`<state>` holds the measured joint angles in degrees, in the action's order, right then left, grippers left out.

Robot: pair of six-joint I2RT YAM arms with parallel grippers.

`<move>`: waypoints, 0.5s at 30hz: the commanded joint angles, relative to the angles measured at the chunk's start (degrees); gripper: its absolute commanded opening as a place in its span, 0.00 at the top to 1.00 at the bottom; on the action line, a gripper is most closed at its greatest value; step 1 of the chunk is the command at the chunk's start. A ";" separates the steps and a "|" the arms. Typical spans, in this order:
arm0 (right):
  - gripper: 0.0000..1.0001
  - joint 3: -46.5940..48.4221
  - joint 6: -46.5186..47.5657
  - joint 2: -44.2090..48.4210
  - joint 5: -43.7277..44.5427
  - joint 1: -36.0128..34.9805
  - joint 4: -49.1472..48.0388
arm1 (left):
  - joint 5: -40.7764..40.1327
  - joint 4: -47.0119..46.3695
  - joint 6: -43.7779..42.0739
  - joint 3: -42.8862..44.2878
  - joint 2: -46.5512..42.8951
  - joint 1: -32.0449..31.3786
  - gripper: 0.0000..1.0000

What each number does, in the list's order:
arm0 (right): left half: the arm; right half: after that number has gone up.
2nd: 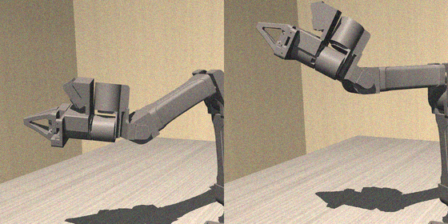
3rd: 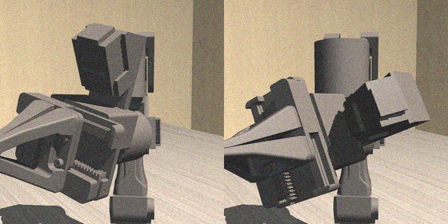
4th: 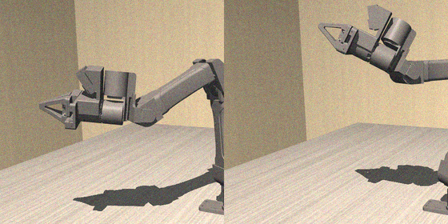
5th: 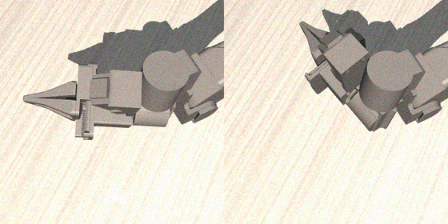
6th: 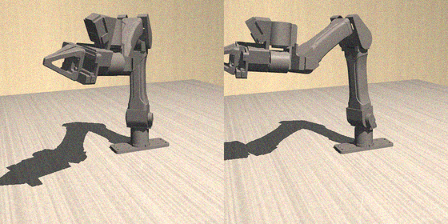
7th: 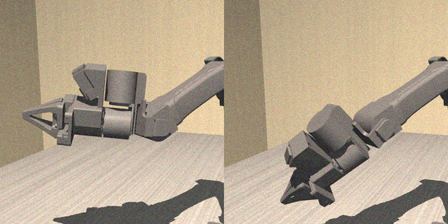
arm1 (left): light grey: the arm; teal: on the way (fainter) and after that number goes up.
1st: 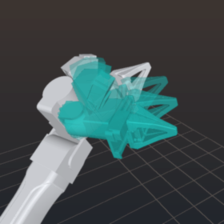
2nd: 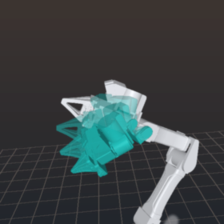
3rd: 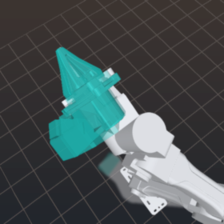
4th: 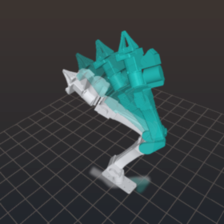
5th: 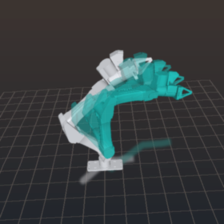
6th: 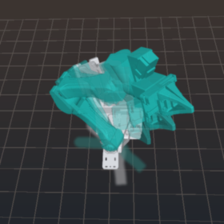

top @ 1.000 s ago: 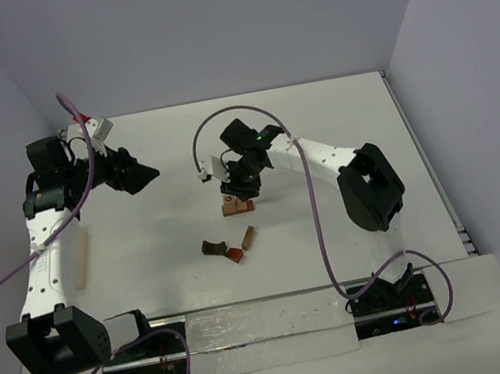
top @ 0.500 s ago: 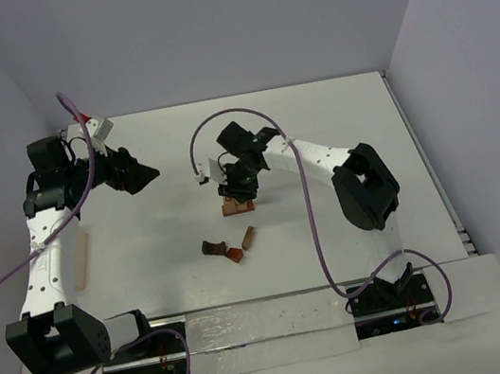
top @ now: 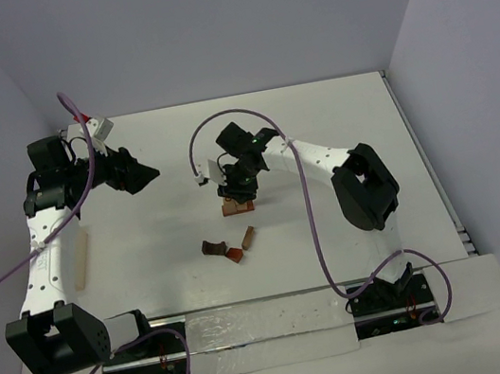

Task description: Build the wood block tower

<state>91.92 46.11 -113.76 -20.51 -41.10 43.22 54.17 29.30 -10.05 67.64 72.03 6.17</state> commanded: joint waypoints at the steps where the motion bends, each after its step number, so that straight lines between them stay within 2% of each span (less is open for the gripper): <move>1: 0.67 1.79 0.37 -0.22 0.19 -0.64 -0.87 | 0.16 -2.33 0.20 2.68 0.14 0.51 0.01; 15: 0.63 1.52 0.99 -0.59 0.47 -0.64 -0.95 | 0.41 -2.23 0.11 2.77 0.21 0.42 0.01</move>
<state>91.92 46.19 -113.82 -20.34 -41.17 43.22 54.17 29.30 -10.07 67.64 72.10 6.17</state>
